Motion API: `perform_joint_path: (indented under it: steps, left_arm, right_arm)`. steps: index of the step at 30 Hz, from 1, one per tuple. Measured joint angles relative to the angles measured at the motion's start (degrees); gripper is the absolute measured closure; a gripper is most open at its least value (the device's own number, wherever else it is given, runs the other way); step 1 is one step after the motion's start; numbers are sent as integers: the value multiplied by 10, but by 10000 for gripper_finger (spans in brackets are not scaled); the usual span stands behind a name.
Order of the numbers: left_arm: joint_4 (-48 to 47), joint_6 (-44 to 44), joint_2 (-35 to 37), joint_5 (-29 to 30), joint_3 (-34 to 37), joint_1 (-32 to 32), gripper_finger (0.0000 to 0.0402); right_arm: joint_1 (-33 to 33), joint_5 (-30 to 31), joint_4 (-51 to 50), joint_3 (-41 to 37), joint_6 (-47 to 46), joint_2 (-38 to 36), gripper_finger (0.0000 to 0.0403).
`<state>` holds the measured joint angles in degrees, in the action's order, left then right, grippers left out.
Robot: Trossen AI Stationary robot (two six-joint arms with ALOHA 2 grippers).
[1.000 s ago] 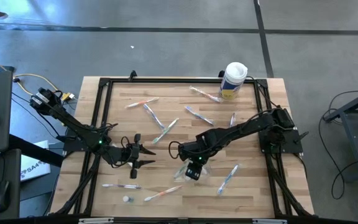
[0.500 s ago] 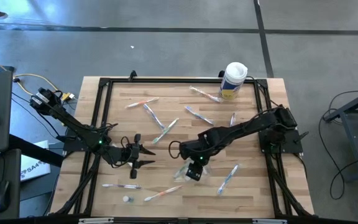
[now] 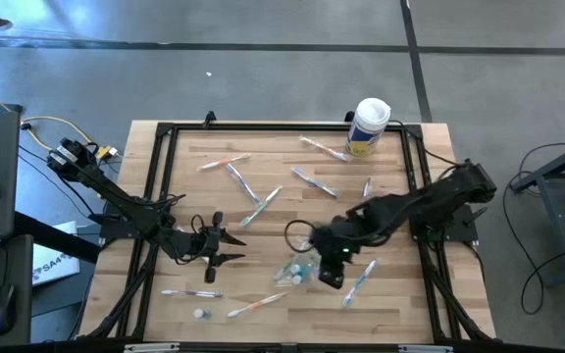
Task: Pick & Place toothbrushing station
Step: Put the blue mouthwash into the transparent organizer
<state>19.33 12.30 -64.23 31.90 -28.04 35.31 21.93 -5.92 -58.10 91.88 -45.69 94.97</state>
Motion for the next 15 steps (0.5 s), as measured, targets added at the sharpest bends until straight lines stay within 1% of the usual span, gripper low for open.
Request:
perform_joint_path:
  steps: [4, 6, 8, 11, 15]
  left_arm:
    - [-35, -20, 0, 0, -37, 0, 266]
    - [-83, -28, 0, 0, -73, 0, 266]
    - [-164, -30, 0, -8, -118, 1, 266]
    - [-309, -30, -10, -32, -198, 13, 266]
    - [-480, -17, -42, -46, -301, 48, 266]
  right_arm:
    - [41, 131, -52, 0, -5, -31, 231]
    - [62, 195, -73, 0, -10, -39, 231]
    - [84, 246, -84, 0, -11, -42, 231]
    - [112, 293, -100, 0, -10, -42, 231]
    - [140, 330, -111, 0, -13, -41, 231]
